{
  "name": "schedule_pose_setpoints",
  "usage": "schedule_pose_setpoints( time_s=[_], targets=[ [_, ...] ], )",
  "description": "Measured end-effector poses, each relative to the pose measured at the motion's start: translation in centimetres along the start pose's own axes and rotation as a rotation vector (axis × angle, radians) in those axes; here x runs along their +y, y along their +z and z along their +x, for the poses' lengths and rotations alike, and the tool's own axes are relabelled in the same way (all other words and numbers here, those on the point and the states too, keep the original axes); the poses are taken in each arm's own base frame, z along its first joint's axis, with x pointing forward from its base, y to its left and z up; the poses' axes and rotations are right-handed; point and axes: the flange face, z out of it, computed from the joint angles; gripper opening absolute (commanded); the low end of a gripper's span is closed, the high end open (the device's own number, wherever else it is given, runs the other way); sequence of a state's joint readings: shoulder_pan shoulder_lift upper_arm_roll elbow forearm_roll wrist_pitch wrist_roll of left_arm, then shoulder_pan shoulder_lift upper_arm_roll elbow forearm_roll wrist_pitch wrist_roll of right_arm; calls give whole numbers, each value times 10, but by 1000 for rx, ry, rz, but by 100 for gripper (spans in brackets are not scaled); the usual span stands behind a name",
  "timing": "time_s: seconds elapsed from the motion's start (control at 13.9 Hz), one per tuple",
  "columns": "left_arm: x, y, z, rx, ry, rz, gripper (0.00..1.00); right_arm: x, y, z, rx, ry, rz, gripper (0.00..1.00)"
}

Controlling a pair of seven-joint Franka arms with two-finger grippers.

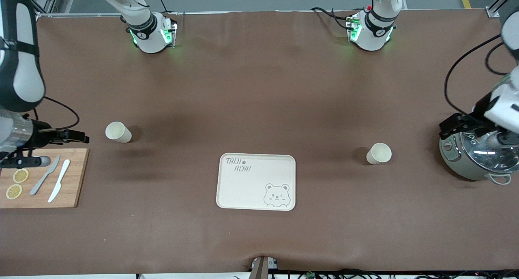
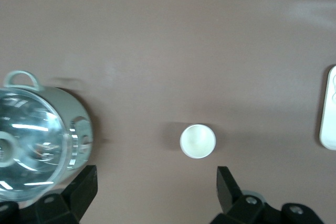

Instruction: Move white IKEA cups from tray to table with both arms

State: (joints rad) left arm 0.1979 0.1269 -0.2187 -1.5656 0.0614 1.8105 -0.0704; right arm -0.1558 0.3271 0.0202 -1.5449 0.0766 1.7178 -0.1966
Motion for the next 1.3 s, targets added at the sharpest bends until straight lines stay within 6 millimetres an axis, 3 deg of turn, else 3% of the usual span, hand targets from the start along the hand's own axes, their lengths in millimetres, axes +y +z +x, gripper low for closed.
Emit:
schedule_pose_setpoints(
  time_s=[0.14,0.29,0.5,0.65,0.79,0.94,1.15,1.3],
  targets=[
    [-15,-24,-3,-24,4,5,100,0,-27,7,41,-9,-30,100],
    [-13,-47,-8,-53,10,5,100,-4,-57,3,60,-17,-51,100],
    [-7,-74,-22,-69,18,11,100,-20,-118,-34,94,-23,-60,100],
    [-4,-90,-37,-99,20,20,100,-39,-149,-57,128,-1,-65,100],
    [-1,-103,-47,-101,24,25,100,-71,-161,-75,132,65,-63,100],
    [15,-105,-57,-110,49,30,100,-94,-164,-91,114,99,-62,100],
    [43,-95,-81,-145,76,23,100,-102,-158,-114,103,102,-66,100],
    [43,-95,-100,-145,69,19,100,-101,-156,-115,131,88,-69,100]
  ],
)
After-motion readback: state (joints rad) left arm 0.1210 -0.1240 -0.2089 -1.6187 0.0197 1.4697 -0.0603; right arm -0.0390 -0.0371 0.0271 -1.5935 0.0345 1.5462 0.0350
